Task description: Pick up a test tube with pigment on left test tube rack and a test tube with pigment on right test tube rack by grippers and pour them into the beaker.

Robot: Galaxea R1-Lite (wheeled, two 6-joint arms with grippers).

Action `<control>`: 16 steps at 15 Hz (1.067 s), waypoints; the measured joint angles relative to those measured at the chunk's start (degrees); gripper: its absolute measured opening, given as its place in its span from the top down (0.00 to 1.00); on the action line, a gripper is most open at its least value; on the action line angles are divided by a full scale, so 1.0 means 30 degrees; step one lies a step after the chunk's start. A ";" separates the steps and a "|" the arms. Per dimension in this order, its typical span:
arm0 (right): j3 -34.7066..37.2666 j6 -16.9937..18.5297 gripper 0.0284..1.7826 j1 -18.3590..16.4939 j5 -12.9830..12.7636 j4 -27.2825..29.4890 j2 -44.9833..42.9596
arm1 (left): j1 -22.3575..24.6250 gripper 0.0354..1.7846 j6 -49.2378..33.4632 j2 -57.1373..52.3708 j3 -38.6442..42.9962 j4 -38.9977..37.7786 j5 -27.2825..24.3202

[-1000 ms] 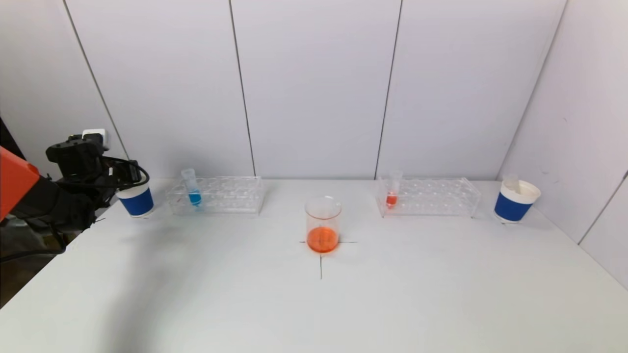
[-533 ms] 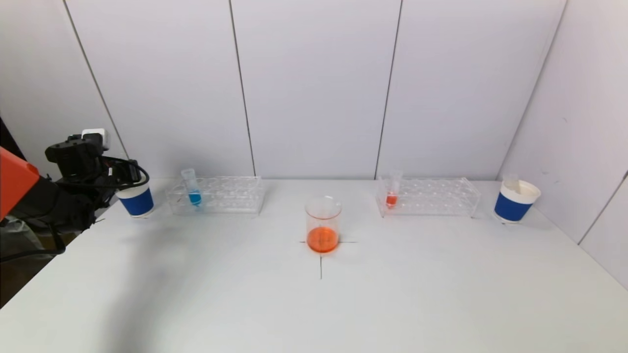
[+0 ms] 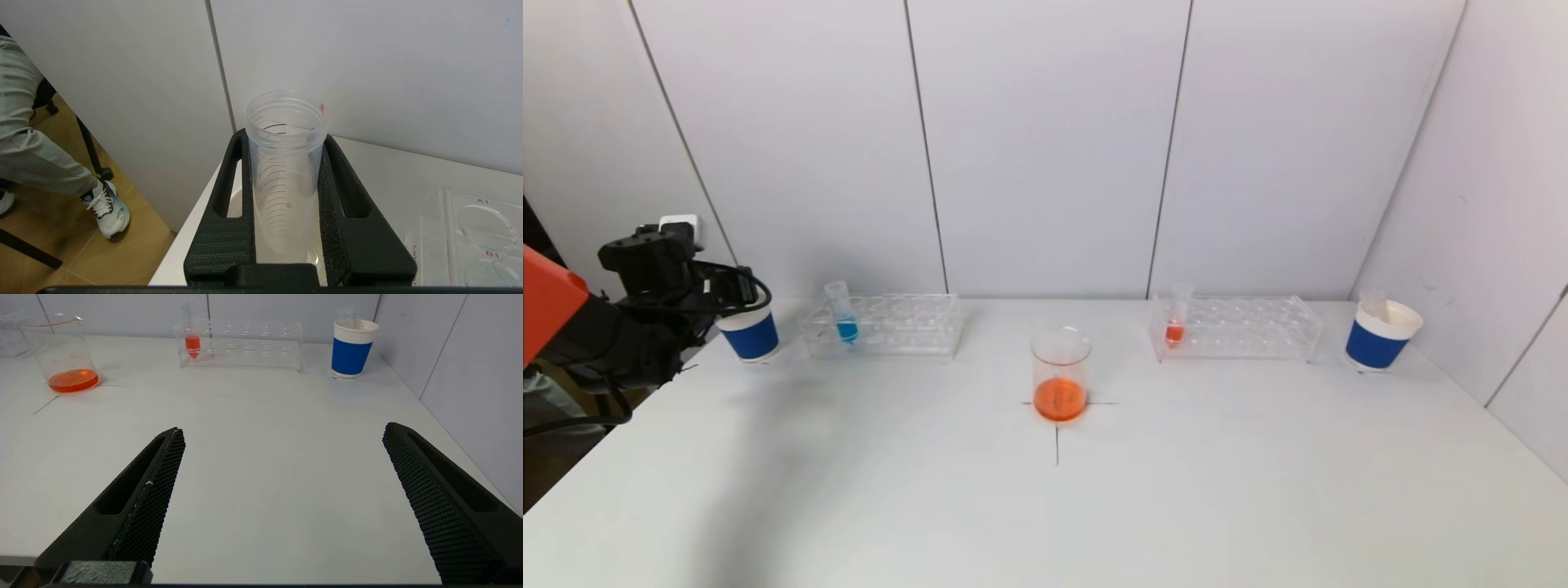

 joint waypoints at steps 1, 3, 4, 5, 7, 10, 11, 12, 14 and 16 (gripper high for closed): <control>0.0000 0.0000 0.01 0.0000 0.0004 -0.0008 0.0000 | 0.0000 0.76 -0.0008 0.0000 0.0000 0.0000 -0.0008; 0.0000 0.0000 0.01 -0.0004 0.0000 0.0000 0.0000 | 0.0000 0.76 -0.0037 -0.0008 0.0000 -0.0008 -0.0008; 0.0000 0.0000 0.01 0.0000 0.0000 0.0000 0.0000 | 0.0000 0.76 -0.0069 0.0000 0.0000 -0.0024 -0.0016; 0.0000 0.0000 0.01 -0.0004 0.0004 0.0000 0.0000 | 0.0000 0.75 -0.0098 -0.0008 0.0016 -0.0016 -0.0020; 0.0000 0.0000 0.01 -0.0004 0.0000 0.0000 0.0000 | 0.0000 0.70 -0.0081 -0.0045 0.0065 0.0004 -0.0020; 0.0000 0.0000 0.01 -0.0004 0.0000 0.0000 0.0000 | -0.0020 0.51 -0.0024 -0.0049 0.0167 0.0037 -0.0008; 0.0000 0.0000 0.01 -0.0004 0.0000 0.0000 0.0000 | -0.0020 0.41 -0.0024 -0.0049 0.0195 0.0028 0.0000; 0.0000 0.0000 0.01 -0.0004 0.0004 0.0000 0.0000 | -0.0020 0.32 -0.0016 -0.0049 0.0211 0.0028 -0.0008; 0.0000 0.0000 0.01 -0.0004 0.0004 0.0000 0.0000 | 0.0000 0.16 -0.0024 -0.0049 0.0211 0.0020 0.0008; 0.0000 0.0000 0.01 -0.0004 0.0004 0.0000 0.0000 | -0.0008 0.06 -0.0024 -0.0065 0.0211 0.0020 0.0008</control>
